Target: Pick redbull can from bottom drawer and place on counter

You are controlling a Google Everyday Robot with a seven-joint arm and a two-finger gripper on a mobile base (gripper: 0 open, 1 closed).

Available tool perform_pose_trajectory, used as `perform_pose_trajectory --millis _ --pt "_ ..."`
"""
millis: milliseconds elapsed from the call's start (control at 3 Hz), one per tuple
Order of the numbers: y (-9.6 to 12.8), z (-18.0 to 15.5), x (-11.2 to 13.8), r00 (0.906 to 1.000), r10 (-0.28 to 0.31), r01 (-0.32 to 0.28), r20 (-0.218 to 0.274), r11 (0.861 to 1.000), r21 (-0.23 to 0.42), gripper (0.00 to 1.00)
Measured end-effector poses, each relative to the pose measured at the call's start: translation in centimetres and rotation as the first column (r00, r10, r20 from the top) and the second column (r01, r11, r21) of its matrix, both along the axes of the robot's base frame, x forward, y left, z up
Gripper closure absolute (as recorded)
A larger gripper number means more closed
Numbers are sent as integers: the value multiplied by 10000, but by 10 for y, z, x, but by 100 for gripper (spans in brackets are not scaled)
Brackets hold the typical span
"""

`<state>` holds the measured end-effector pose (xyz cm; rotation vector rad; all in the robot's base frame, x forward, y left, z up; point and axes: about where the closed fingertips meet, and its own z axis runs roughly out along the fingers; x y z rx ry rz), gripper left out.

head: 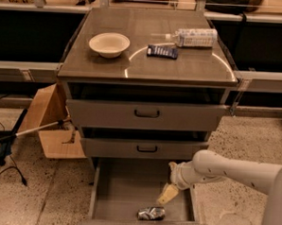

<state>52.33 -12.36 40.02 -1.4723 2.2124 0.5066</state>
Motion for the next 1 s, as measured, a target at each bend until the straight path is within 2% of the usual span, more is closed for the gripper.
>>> perform_pose_trajectory --millis 1000 --pt "0 -71 3 9989 -169 174 -433 9998 127 0"
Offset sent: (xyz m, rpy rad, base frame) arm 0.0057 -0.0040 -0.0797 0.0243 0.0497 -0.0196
